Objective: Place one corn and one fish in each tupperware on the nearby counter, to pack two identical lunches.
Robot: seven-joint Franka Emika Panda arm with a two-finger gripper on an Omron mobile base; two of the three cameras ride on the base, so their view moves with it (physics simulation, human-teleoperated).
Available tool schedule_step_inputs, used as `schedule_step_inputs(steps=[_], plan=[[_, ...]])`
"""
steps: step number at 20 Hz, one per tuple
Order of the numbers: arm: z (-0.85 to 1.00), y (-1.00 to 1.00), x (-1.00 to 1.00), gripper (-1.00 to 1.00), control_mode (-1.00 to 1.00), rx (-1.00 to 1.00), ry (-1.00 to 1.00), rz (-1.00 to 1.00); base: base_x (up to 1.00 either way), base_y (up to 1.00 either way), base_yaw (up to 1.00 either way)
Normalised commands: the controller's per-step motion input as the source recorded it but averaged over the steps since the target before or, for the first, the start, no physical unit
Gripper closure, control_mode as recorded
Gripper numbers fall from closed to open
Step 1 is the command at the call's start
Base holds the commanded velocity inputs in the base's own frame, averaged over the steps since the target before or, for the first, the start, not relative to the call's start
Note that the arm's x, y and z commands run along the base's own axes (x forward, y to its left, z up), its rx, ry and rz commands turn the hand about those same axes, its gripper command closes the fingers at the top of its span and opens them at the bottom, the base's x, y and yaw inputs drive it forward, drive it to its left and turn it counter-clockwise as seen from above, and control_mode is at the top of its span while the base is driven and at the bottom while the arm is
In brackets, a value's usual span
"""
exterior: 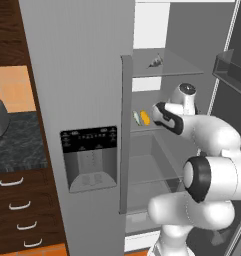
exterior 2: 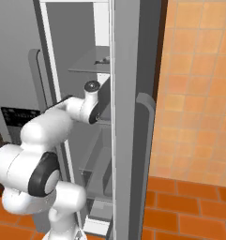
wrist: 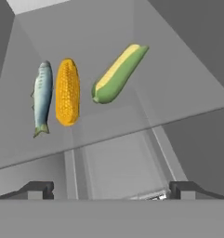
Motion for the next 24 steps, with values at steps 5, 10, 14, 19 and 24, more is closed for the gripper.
schedule_step_inputs(steps=[5, 10, 14, 19, 24], plan=[[-0.05, -0.01, 0.77, -1.0, -1.0, 0.0, 0.01, 0.0, 0.0, 0.0, 0.0], [-0.25, -0.06, 0.59, -1.0, -1.0, 0.0, 0.0, 0.0, 0.0, 0.0, 0.0], [-0.32, -0.11, 0.56, -1.0, -1.0, 0.0, 0.0, 0.0, 0.0, 0.0, 0.0], [-0.39, -0.2, 0.49, -1.0, -1.0, 0.0, 0.0, 0.0, 0.0, 0.0, 0.0], [-0.36, -0.14, 0.51, -1.0, -1.0, 0.0, 0.0, 0.0, 0.0, 0.0, 0.0]])
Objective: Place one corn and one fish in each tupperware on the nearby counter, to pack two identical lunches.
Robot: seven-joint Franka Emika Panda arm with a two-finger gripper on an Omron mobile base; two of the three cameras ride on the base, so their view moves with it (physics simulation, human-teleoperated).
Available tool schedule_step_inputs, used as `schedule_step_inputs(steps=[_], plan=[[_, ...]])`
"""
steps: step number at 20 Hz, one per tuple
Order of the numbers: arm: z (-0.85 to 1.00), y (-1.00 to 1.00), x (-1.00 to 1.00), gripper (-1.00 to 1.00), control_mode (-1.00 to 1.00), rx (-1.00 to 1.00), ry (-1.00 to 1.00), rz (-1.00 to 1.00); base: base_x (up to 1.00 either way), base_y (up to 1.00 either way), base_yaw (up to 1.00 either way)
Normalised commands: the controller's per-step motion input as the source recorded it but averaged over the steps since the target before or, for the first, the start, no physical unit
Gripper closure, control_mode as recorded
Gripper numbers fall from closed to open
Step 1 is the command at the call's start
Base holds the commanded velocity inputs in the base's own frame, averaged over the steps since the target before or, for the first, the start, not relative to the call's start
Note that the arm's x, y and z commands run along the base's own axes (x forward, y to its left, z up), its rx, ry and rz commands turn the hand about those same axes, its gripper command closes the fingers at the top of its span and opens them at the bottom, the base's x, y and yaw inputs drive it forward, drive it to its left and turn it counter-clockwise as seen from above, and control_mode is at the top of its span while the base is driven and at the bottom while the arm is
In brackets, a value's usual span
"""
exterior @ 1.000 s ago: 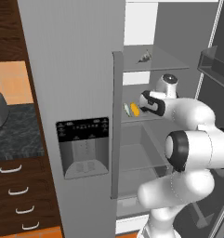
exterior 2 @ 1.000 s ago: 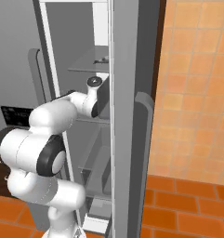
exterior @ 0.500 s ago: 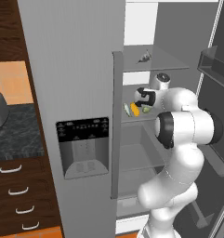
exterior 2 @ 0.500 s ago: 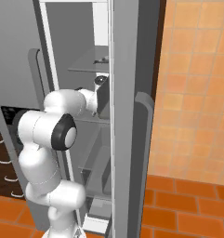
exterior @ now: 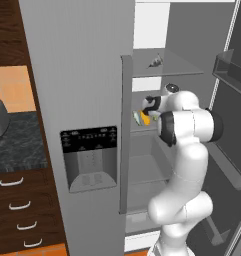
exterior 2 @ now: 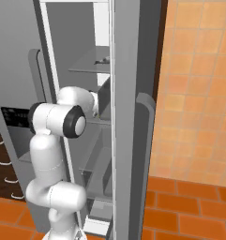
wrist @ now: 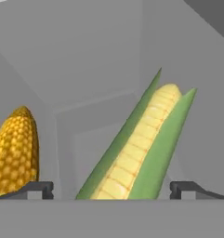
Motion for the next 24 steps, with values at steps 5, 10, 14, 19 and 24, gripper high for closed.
schedule_step_inputs(steps=[5, 10, 14, 19, 24], plan=[[-0.52, -0.01, 0.42, -1.0, -1.0, 0.0, 0.06, 0.0, 0.0, 0.0, 0.0], [-0.46, 0.05, -0.09, 1.0, -1.0, 0.0, 0.21, 0.0, 0.0, 0.0, 0.0], [-0.16, 0.03, -0.78, 1.0, -1.0, 0.0, 0.13, 0.01, 0.0, 0.0, 0.0], [-0.29, 0.29, -1.0, 1.0, -1.0, -0.02, -0.06, 0.0, 0.0, 0.0, 0.0], [-0.34, 0.43, -1.0, 1.0, -1.0, -0.04, -0.11, 0.0, 0.0, 0.0, 0.0]])
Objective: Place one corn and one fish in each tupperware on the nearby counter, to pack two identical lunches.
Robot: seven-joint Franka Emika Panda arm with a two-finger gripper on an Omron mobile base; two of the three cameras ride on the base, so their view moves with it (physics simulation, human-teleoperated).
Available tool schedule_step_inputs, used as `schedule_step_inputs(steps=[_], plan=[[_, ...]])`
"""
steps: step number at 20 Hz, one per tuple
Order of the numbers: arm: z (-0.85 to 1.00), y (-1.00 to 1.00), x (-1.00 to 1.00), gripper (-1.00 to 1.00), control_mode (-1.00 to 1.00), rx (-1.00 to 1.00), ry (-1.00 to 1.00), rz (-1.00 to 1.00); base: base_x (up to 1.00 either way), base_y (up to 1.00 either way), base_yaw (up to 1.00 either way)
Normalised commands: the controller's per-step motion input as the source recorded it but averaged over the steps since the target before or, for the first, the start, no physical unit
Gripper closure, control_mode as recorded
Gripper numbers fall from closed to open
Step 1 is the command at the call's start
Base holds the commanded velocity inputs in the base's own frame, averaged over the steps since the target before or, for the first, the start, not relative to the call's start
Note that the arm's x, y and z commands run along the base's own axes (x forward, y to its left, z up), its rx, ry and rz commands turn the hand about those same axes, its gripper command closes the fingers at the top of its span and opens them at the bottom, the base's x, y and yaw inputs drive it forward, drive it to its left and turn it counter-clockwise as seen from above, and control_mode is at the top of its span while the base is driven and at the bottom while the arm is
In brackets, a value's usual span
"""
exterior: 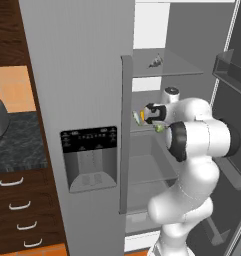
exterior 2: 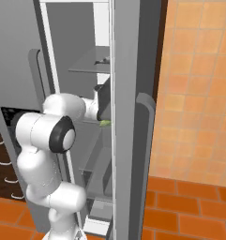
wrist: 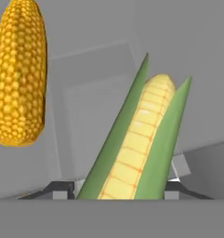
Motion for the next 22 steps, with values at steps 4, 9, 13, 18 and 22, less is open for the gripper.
schedule_step_inputs(steps=[4, 9, 13, 18, 22], plan=[[0.0, 0.08, -1.0, 1.0, -1.0, 0.0, -0.08, 0.0, 0.0, 0.0, 0.0], [0.26, 0.1, -0.99, 1.0, -1.0, 0.0, -0.09, 0.02, 0.0, 0.0, 0.0], [0.78, 0.22, -0.69, 1.0, -1.0, 0.0, -0.1, 0.11, 0.0, 0.0, 0.0], [0.76, 0.18, -0.54, 1.0, -1.0, 0.0, -0.15, 0.1, 0.0, 0.0, 0.0], [0.8, 0.2, -0.46, 1.0, -1.0, 0.0, -0.17, 0.08, 0.0, 0.0, 0.0]])
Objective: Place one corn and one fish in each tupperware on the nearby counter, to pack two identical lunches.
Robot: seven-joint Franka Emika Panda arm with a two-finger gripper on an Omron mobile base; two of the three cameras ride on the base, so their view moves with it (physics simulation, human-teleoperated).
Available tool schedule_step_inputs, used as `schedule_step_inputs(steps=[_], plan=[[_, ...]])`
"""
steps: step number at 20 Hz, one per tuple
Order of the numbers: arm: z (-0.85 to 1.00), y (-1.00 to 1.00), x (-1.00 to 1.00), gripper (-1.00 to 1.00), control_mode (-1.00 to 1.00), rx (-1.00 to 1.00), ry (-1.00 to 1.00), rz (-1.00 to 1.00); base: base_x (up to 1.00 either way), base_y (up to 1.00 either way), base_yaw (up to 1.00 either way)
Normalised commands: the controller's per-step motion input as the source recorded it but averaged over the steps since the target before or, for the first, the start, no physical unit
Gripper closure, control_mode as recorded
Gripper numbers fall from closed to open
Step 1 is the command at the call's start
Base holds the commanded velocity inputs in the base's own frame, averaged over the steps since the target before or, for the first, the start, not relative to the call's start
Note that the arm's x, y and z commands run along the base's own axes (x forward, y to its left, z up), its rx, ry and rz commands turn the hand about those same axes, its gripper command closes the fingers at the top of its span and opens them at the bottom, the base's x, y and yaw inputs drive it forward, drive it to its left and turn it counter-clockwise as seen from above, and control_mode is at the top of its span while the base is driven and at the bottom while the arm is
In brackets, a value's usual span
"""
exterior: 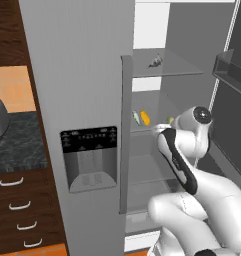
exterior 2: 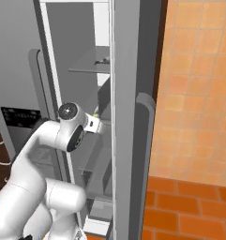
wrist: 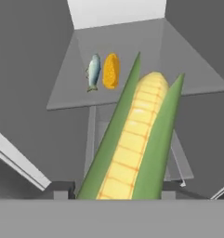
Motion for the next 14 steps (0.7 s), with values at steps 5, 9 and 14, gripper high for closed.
schedule_step_inputs(steps=[5, 9, 14], plan=[[0.54, 0.05, -0.49, 1.0, 1.0, 0.0, -0.03, 0.02, -0.2, 0.0, 0.0], [0.0, 0.0, 0.0, 1.0, 1.0, 0.0, 0.0, 0.0, -1.0, 0.0, -0.07], [0.0, 0.0, 0.0, 1.0, 1.0, 0.0, 0.0, 0.0, -0.95, 0.63, 0.01]])
